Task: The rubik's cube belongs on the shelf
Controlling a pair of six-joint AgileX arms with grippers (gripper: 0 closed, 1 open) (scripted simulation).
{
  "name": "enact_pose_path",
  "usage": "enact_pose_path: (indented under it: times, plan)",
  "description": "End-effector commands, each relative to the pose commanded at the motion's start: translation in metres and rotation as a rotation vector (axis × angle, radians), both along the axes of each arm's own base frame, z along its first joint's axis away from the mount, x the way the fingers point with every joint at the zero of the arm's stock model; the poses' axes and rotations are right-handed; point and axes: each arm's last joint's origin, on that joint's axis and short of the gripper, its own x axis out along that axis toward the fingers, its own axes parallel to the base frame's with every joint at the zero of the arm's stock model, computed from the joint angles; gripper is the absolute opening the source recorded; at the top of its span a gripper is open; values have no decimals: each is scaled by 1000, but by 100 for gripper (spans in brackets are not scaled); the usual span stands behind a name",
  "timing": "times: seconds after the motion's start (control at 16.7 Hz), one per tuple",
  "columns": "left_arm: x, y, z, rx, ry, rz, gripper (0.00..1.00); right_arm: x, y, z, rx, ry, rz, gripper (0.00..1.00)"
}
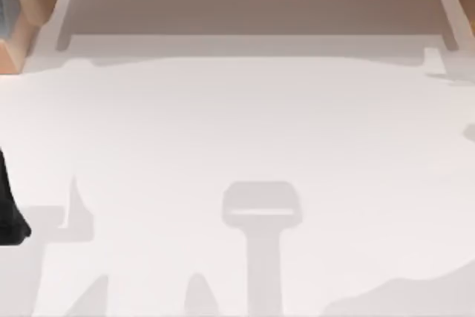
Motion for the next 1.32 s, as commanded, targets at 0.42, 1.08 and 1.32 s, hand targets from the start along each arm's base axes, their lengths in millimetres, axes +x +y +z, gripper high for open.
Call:
enact_pose_path:
  times: [0.42, 1.08, 1.32]
  plan:
    - [0, 0, 0, 0, 0, 0, 100, 15, -4, -2, 5, 7, -9, 0]
    - [0, 0, 0, 0, 0, 0, 100, 61, -2, 0, 3, 2, -5, 8]
    - [0, 0, 0, 0, 0, 0, 100, 61, -2, 0, 3, 2, -5, 38]
